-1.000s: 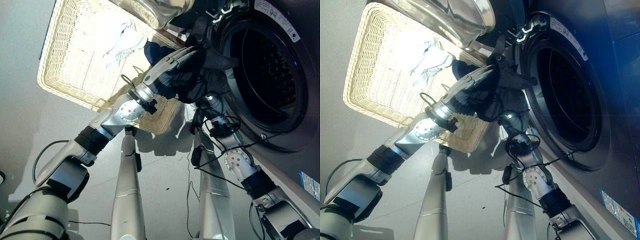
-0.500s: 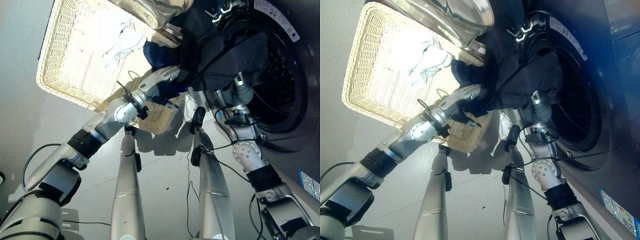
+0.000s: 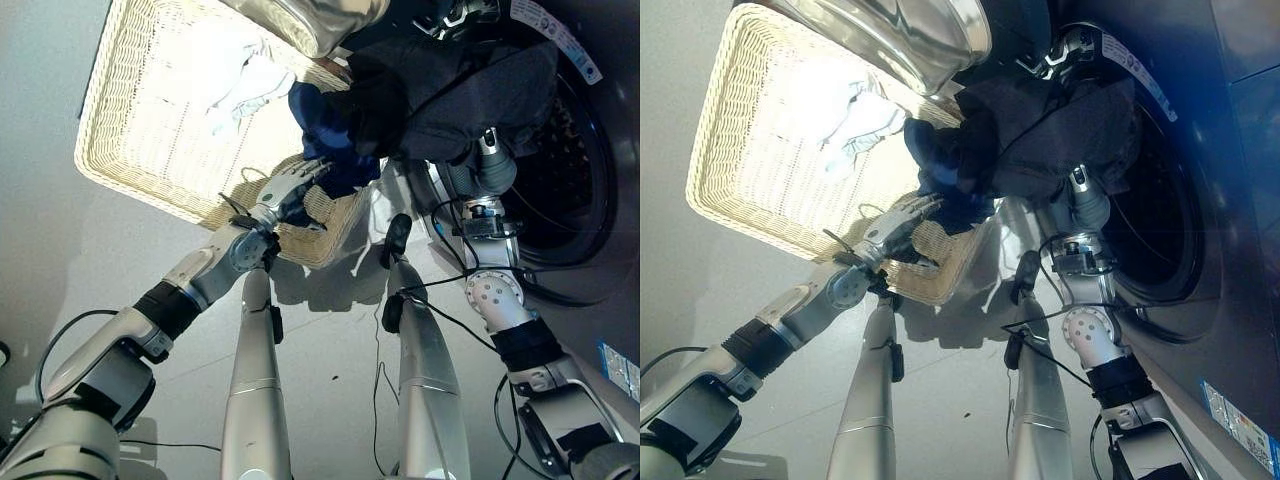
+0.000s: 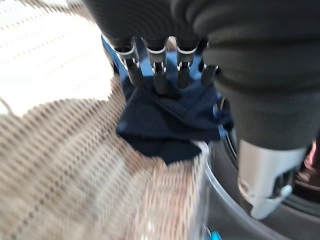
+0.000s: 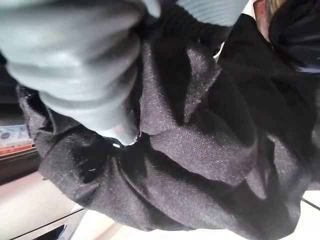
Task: Put the clothes into the washing machine.
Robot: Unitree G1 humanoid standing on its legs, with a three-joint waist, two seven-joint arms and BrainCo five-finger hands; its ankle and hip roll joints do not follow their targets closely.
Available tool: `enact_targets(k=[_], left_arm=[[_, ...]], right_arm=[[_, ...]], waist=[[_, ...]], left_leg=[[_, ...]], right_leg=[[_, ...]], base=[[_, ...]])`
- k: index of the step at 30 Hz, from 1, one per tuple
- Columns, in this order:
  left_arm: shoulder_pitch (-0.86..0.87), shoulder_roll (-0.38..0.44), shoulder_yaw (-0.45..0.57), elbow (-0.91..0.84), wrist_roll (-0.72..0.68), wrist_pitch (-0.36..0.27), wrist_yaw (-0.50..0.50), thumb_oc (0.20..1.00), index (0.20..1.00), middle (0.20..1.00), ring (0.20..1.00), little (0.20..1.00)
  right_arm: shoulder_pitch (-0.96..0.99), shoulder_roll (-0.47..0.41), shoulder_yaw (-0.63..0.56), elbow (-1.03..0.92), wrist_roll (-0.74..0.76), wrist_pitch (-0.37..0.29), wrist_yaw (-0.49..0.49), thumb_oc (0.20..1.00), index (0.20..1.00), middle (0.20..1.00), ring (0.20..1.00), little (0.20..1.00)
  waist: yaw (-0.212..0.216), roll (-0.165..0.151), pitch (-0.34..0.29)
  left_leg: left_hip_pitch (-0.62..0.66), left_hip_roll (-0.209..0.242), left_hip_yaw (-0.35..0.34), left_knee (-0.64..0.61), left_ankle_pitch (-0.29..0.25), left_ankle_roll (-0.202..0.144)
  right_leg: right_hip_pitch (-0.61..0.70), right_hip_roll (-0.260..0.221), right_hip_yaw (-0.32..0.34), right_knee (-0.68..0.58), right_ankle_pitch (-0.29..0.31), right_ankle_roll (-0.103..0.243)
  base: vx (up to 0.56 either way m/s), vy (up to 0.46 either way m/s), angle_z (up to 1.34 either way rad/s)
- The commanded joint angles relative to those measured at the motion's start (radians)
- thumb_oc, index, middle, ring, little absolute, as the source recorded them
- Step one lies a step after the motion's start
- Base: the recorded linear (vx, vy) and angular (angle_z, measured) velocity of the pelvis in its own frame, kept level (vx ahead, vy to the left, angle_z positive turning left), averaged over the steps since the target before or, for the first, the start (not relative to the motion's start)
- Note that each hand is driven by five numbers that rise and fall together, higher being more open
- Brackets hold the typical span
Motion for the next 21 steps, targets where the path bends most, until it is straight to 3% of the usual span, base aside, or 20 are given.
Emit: enact_targets(k=[1,4,10,17,21], left_arm=[[0.034,-0.009,0.073,-0.045,-0.053,-0.107,0.195,1.000,1.000,1.000,1.000,1.000],[0.058,-0.045,0.123,-0.030,-0.111,-0.160,0.282,1.000,1.000,1.000,1.000,1.000],[0.088,-0.158,0.225,0.096,-0.283,-0.242,0.489,1.000,1.000,1.000,1.000,1.000],[0.023,-0.210,0.252,0.314,-0.389,-0.263,0.572,1.000,1.000,1.000,1.000,1.000],[-0.037,-0.186,0.244,0.419,-0.457,-0.249,0.558,1.000,1.000,1.000,1.000,1.000]], right_arm=[[0.019,0.023,-0.060,-0.164,-0.008,-0.029,0.039,0.200,0.200,0.200,0.200,0.200],[0.019,0.043,-0.057,-0.154,-0.028,-0.007,0.024,0.200,0.200,0.200,0.200,0.200],[-0.027,0.085,-0.038,-0.021,-0.046,0.086,-0.119,0.200,0.200,0.200,0.200,0.200],[-0.120,0.035,-0.040,0.328,0.127,0.104,-0.172,0.200,0.200,0.200,0.200,0.200],[-0.186,-0.035,-0.039,0.543,0.252,0.101,-0.134,0.200,0.200,0.200,0.200,0.200]], waist=[[0.029,-0.026,-0.016],[0.033,-0.026,-0.016],[0.046,-0.022,-0.016],[0.048,-0.010,-0.016],[0.044,-0.001,-0.016]], left_leg=[[0.001,-0.070,-0.051,-0.006,0.008,0.094],[0.000,-0.071,-0.054,-0.003,0.007,0.091],[-0.007,-0.077,-0.060,0.010,0.012,0.085],[-0.012,-0.075,-0.050,0.014,0.020,0.077],[-0.018,-0.069,-0.043,0.014,0.022,0.071]], right_leg=[[0.034,0.009,-0.018,-0.023,0.084,0.125],[0.033,0.007,-0.020,-0.021,0.082,0.124],[0.025,0.006,-0.024,-0.006,0.083,0.122],[0.019,0.009,-0.023,0.003,0.085,0.117],[0.007,0.012,-0.016,0.005,0.086,0.114]], base=[[0.00,0.000,0.00],[0.00,0.000,0.00],[0.00,0.000,0.00],[0.00,0.007,0.00],[0.00,0.045,-0.01]])
